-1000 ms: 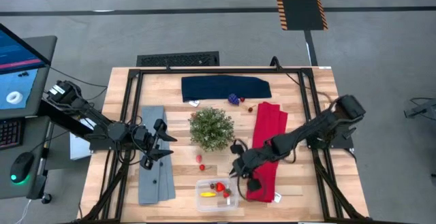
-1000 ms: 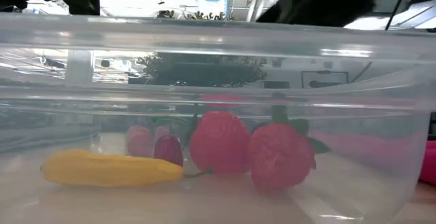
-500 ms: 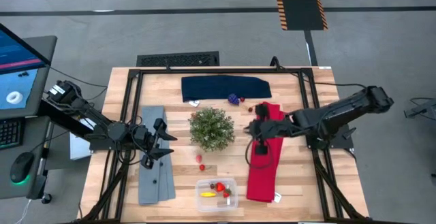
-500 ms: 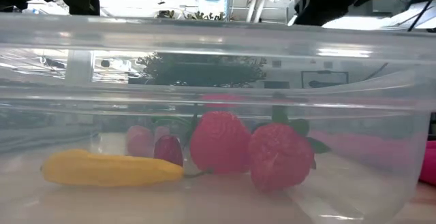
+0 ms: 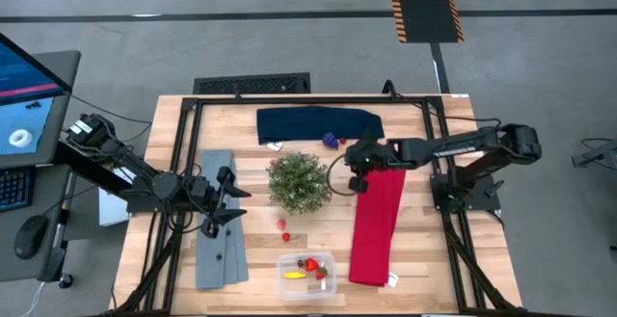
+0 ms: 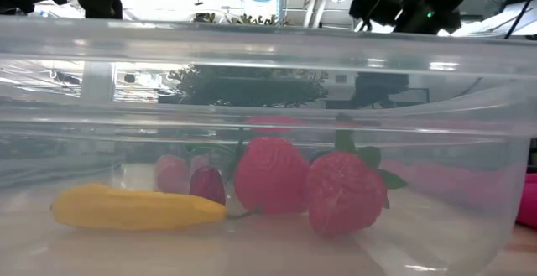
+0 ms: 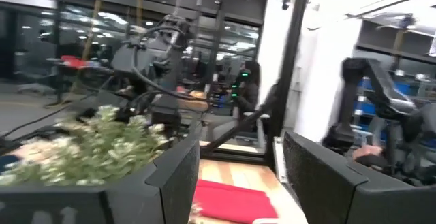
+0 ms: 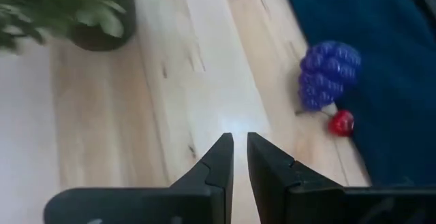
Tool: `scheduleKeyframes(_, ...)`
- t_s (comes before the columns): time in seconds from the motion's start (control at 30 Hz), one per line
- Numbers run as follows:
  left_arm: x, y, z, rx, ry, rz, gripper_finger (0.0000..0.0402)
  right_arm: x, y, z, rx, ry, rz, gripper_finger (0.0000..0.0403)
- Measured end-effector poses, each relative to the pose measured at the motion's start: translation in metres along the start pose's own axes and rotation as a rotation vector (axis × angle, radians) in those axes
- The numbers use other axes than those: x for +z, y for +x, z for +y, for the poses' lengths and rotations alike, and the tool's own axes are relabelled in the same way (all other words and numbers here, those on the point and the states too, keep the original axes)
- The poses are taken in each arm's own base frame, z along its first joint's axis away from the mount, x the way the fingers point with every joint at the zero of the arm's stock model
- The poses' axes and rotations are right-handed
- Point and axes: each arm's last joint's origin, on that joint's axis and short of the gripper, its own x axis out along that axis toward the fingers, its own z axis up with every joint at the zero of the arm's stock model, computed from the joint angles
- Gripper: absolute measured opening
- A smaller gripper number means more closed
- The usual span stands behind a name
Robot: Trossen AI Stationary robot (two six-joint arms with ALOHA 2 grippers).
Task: Pick and placing Produce into tupperware
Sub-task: Put the top blueberry into the transparent container
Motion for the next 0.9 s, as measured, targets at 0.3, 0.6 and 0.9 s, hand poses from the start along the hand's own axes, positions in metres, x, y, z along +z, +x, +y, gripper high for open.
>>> scheduleKeyframes(0.3, 0.0, 0.0, 0.003, 0.1, 0.018, -0.005, 0.0203, -0.025, -0.03, -0.018, 0.19, 0.043, -0.272, 0.0066)
scheduleKeyframes(0.6, -0.001, -0.002, 0.004, 0.086, 0.081, 0.04, 0.0203, -0.062, -0.09, -0.007, 0.432, 0.056, -0.751, 0.0066)
scheduleKeyframes(0.9, 0.009, -0.011, 0.01, 0.225, -0.03, 0.26, 0.0203, -0.102, -0.109, 0.021, 0.689, -0.036, -1.063, 0.0066)
